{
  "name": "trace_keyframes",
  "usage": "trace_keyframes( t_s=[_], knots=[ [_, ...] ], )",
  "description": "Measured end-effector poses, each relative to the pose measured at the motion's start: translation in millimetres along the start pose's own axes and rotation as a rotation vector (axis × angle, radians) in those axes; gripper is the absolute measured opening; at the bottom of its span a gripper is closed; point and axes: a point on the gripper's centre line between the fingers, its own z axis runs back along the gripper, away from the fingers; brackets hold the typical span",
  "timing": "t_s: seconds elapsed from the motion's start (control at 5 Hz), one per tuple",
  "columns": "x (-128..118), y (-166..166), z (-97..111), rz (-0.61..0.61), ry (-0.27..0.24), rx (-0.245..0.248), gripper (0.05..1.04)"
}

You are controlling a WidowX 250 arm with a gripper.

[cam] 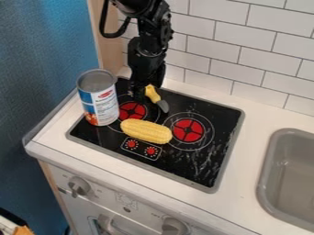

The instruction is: Take the knife and put it to near of the right burner

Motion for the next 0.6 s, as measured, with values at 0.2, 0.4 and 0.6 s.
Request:
trace_keyframes(
  t_s=[0.2,0.4,0.6],
  knots=[
    [6,-8,-5,-0.007,-0.037,-0.009,1.001],
    [10,-17,-4,-0.004,-0.041,-0.039,1.001],
    [10,-19,-18,0.022,-0.006,0.0,1.001]
  ],
)
